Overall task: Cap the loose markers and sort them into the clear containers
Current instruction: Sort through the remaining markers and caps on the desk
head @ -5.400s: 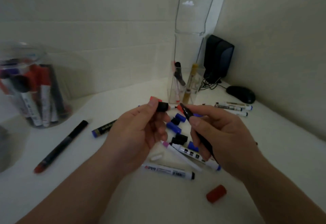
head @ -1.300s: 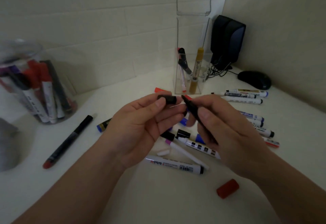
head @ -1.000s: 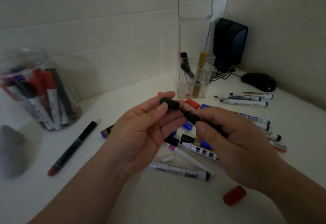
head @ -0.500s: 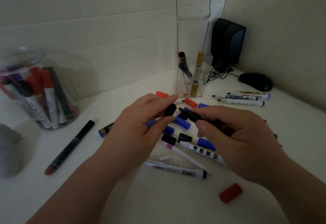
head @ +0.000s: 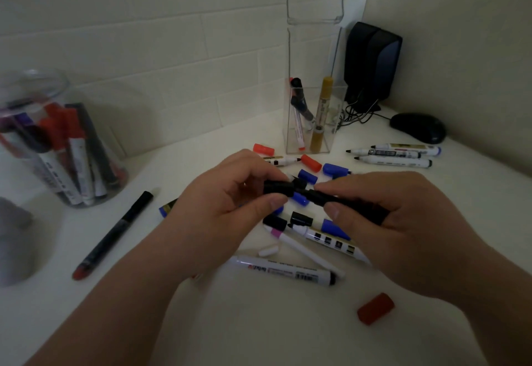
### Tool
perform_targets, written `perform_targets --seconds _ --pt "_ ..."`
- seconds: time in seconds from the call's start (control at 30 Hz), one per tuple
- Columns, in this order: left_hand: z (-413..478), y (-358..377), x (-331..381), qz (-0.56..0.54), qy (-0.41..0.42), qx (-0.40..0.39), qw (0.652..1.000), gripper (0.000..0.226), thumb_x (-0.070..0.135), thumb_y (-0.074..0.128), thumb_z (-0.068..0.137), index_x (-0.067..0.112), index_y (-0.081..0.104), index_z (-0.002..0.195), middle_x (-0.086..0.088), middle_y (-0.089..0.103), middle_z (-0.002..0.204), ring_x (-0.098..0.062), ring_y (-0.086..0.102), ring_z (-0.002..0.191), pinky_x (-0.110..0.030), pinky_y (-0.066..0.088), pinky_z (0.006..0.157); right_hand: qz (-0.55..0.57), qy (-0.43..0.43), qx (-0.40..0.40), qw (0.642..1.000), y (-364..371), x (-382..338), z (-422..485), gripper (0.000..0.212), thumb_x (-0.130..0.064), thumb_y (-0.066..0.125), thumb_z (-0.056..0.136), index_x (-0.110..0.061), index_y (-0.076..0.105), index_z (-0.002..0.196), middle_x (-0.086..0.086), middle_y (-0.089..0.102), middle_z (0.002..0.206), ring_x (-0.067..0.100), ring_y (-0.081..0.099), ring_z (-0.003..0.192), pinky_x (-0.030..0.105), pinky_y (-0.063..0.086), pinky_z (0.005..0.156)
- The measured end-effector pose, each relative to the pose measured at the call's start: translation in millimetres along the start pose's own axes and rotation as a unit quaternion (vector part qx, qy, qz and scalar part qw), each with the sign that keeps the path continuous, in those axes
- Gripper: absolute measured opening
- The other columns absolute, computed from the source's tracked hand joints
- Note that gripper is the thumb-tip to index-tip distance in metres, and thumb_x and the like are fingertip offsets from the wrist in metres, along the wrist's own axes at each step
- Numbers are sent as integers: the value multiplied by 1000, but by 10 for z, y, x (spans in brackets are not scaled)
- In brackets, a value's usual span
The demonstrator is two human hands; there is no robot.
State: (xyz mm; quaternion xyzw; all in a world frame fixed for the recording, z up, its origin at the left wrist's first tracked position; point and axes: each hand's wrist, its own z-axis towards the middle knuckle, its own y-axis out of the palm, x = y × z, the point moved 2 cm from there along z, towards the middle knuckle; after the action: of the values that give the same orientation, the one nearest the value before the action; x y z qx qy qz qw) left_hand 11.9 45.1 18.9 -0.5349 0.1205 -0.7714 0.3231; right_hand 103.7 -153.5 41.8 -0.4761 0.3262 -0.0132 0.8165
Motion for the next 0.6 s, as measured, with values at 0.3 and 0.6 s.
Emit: perform_targets --seconds 0.3,0.6 --pt "-3 77 68 -185 -68 51 979 17 22 74 76 24 70 92 3 72 93 -9 70 87 -22 54 80 34 -1 11 999 -50 5 -6 32 -37 55 86 -48 59 115 -37 58 76 -12 59 83 -2 39 78" --pt "-21 103 113 43 -19 73 996 18 26 85 73 34 71 82 16 70 76 -2 69 72 -10 51 65 25 -22 7 999 -33 -70 -33 33 -29 63 86 -37 70 117 -39 55 78 -15 58 80 -2 40 70"
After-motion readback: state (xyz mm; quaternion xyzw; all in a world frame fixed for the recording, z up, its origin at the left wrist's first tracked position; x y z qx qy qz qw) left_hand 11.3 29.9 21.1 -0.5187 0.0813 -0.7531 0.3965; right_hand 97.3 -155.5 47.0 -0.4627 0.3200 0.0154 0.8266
